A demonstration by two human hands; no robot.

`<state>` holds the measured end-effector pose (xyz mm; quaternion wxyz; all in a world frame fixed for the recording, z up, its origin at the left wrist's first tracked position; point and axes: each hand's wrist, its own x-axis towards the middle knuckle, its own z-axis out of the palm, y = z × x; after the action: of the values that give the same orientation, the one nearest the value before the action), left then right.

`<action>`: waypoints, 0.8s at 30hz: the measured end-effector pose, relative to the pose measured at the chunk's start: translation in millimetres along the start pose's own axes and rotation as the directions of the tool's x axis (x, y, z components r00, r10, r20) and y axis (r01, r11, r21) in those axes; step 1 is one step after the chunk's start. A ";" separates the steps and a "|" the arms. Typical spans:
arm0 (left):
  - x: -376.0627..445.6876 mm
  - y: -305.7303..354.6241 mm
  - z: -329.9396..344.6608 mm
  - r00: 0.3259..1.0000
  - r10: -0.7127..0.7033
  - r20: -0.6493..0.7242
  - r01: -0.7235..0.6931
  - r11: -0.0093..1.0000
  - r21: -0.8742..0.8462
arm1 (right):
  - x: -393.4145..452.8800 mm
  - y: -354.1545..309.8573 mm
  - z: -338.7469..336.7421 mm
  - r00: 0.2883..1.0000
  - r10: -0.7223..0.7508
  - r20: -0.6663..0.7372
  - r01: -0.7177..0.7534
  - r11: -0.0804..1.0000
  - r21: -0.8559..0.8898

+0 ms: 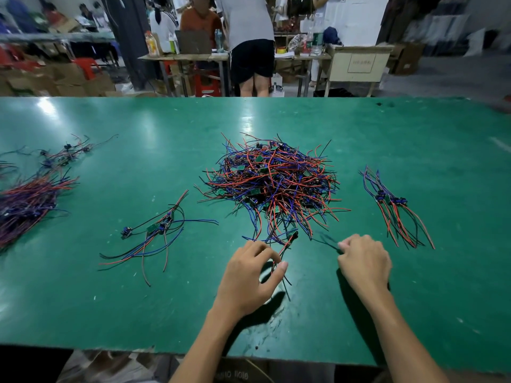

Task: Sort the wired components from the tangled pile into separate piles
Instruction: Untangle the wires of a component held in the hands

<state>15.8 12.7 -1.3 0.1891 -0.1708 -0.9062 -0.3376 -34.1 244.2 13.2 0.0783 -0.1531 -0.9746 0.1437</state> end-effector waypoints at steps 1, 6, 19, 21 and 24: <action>0.4 -0.4 0.2 1.000 -0.002 -0.008 0.002 1.000 -0.002 | 5.1 4.5 -2.9 1.000 0.020 -0.015 -0.019 0.998 0.067; 2.6 0.6 0.1 1.000 -0.004 -0.029 0.004 1.000 0.001 | 40.9 -16.6 -7.9 1.000 0.016 -0.020 -0.005 0.885 0.465; 3.1 -3.7 -2.0 0.984 -0.055 -0.171 0.059 0.998 0.018 | 21.9 -10.7 26.0 0.994 0.023 -0.106 0.020 0.922 0.387; 3.4 -5.6 -1.2 0.980 -0.080 -0.182 0.082 0.997 0.002 | 13.3 -13.7 16.7 0.995 0.064 -0.081 -0.003 0.799 0.601; 5.6 -2.6 -2.9 0.962 -0.206 -0.180 0.178 0.971 -0.159 | -0.5 -23.8 -4.7 0.945 -0.080 0.318 -0.294 0.221 0.930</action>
<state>10.5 9.9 1.9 0.2309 -0.0610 -0.8694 -0.4327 -39.3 223.6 24.8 -0.0021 -0.1153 -0.6589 0.7433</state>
